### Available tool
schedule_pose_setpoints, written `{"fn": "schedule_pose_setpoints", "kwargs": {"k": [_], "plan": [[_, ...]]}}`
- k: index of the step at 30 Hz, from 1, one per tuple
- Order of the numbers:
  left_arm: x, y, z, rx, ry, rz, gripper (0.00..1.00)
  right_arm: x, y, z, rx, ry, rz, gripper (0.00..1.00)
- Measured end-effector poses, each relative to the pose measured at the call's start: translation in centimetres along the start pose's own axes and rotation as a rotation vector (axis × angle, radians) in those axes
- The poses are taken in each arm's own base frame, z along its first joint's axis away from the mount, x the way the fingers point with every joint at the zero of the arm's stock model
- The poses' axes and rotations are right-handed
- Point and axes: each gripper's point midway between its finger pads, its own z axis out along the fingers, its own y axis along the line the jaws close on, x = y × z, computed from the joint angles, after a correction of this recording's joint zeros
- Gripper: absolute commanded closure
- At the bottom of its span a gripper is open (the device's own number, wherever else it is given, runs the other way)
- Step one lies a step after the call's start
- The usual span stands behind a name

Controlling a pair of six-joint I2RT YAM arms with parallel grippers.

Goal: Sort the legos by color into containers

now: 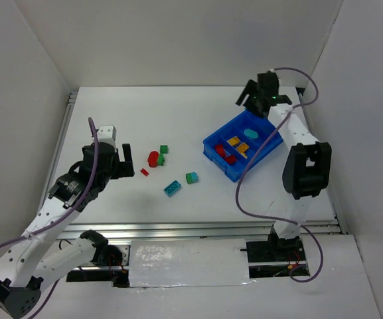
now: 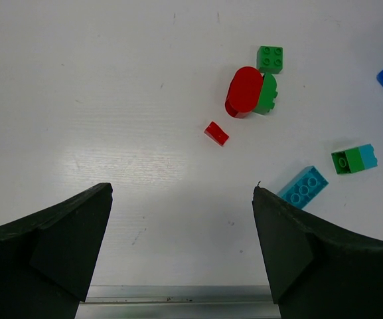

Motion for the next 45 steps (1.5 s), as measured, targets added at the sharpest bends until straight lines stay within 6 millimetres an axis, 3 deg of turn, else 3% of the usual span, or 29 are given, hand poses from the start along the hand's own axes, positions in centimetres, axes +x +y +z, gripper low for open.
{"fn": "schedule_pose_setpoints", "kwargs": {"k": [4,6,8,9,10,15,17,20,22,25,29,33,40,41,45], "plan": [[0.3,0.3,1.4,-0.021,0.051,-0.015,0.00,4.9,9.3,-5.4,-0.171,0.006,-0.137,0.20],[0.1,-0.3,2.5,-0.014,0.095,-0.025,0.00,7.1,11.2,-8.6,-0.229,0.014,-0.173,0.19],[-0.4,-1.5,3.9,0.005,0.142,-0.044,0.00,7.9,11.3,-11.2,-0.249,-0.002,-0.179,0.19],[-1.0,-2.3,4.6,0.018,0.162,-0.056,0.00,7.9,11.0,-12.6,-0.255,-0.020,-0.173,0.06],[-1.6,-3.2,5.5,0.032,0.173,-0.072,0.01,7.8,10.5,-13.9,-0.258,-0.037,-0.159,0.00],[-3.2,-8.0,13.1,0.081,0.252,-0.096,0.06,7.6,7.7,-20.3,-0.313,-0.124,-0.103,0.00],[-2.6,-9.6,17.3,0.082,0.288,-0.085,0.07,7.7,6.8,-22.7,-0.345,-0.150,-0.086,0.00],[0.9,-10.8,22.2,0.068,0.389,-0.056,0.08,7.9,6.0,-25.1,-0.388,-0.178,-0.074,0.00],[3.0,-11.2,24.3,0.056,0.445,-0.041,0.09,8.5,5.0,-25.9,-0.398,-0.181,-0.073,0.00],[4.8,-11.4,25.8,0.041,0.489,-0.027,0.12,9.6,3.9,-26.7,-0.398,-0.163,-0.081,0.00],[4.9,-12.0,26.6,0.043,0.489,-0.019,0.15,10.2,3.5,-27.3,-0.410,-0.144,-0.095,0.00],[4.7,-12.7,27.3,0.049,0.480,-0.013,0.26,10.3,3.6,-27.9,-0.431,-0.146,-0.102,0.00],[6.6,-12.5,27.2,0.012,0.519,0.039,0.28,10.6,3.7,-28.0,-0.447,-0.132,-0.112,0.00],[6.7,-12.4,27.2,0.005,0.521,0.044,0.32,10.8,3.7,-27.9,-0.449,-0.128,-0.113,0.00],[6.8,-12.2,27.1,-0.019,0.517,0.057,0.69,11.1,3.8,-27.8,-0.454,-0.115,-0.117,0.00]]}}
